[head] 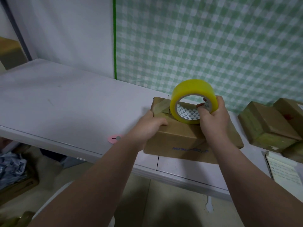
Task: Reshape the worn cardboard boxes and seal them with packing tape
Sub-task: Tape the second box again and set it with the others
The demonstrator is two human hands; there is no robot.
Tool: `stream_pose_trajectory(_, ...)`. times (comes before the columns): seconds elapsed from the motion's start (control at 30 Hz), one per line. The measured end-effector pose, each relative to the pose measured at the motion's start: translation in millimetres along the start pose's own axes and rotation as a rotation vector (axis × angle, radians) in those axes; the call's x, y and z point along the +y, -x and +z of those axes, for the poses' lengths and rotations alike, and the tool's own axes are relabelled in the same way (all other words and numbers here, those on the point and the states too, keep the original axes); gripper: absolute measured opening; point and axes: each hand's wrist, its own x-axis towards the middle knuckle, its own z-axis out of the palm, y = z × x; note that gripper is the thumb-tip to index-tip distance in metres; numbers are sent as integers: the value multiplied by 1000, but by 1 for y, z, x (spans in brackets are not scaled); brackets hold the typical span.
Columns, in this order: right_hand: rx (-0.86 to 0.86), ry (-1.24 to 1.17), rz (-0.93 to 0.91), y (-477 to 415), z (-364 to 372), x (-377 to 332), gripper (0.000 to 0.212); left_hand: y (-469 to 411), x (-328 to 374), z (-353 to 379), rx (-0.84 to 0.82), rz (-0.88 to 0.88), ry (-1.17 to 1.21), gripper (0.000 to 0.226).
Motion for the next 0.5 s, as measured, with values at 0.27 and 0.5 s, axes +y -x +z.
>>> stream_pose_trajectory(0.27,-107,50,-53,-2,-4,1,22,-22,13,2,44,189,-513,107)
stream_pose_trajectory(0.5,-154,307,-173,-35,-47,4,24,-25,16,-1,83,59,-708,109)
